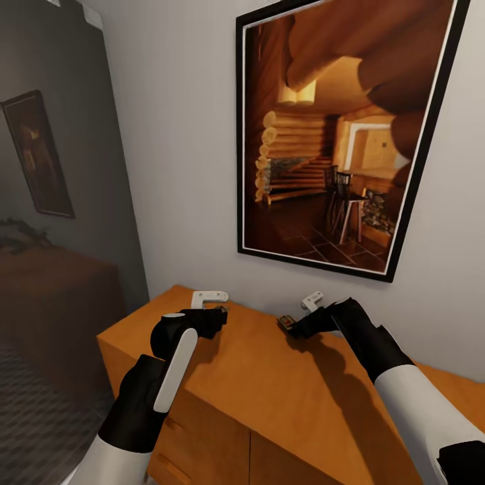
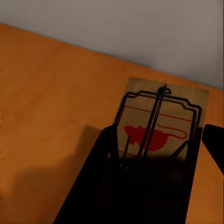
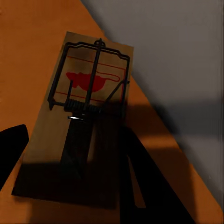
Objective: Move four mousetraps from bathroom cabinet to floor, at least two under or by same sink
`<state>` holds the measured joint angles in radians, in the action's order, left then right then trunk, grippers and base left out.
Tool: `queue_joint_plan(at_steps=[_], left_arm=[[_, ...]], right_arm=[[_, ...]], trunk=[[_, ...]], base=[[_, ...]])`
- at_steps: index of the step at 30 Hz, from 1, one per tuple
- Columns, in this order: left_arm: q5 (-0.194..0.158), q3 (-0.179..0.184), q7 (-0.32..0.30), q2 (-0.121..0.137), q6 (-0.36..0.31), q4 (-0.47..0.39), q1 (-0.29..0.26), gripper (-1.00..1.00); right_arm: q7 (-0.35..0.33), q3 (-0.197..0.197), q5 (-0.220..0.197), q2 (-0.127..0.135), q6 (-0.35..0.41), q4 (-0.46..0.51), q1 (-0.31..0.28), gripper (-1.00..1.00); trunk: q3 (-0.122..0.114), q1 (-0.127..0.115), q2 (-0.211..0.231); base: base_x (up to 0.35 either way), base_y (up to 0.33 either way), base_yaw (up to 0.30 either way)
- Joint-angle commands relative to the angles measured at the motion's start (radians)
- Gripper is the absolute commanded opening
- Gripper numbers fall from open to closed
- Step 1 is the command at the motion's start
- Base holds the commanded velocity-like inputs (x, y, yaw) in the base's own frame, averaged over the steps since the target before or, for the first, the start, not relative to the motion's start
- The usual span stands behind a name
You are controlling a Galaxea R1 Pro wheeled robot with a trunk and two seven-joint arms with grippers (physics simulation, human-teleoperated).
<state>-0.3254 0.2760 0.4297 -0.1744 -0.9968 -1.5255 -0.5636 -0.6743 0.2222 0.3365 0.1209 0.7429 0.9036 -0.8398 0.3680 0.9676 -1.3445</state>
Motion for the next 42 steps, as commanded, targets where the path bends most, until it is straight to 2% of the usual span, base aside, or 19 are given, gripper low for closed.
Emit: queue_joint_plan(at_steps=[1, 10, 42], left_arm=[[-0.01, 0.0, 0.011, 0.0, -0.002, -0.001, -0.001, -1.0], [-0.01, 0.0, 0.011, 0.0, -0.002, -0.001, -0.001, -1.0], [-0.009, 0.0, 0.011, 0.0, -0.002, -0.001, -0.001, -1.0]], right_arm=[[-0.008, 0.002, 0.011, 0.001, 0.001, 0.001, -0.001, -1.0], [-0.008, 0.002, 0.012, 0.0, 0.001, 0.001, -0.001, -1.0], [-0.008, 0.002, 0.012, 0.0, 0.001, 0.001, -0.001, -1.0]], trunk=[[-0.002, -0.004, 0.007], [-0.03, -0.038, 0.07], [-0.13, -0.161, 0.294]], base=[[0.0, 0.036, 0.0], [-0.082, 0.178, 0.0], [-0.196, 0.243, 0.0]])
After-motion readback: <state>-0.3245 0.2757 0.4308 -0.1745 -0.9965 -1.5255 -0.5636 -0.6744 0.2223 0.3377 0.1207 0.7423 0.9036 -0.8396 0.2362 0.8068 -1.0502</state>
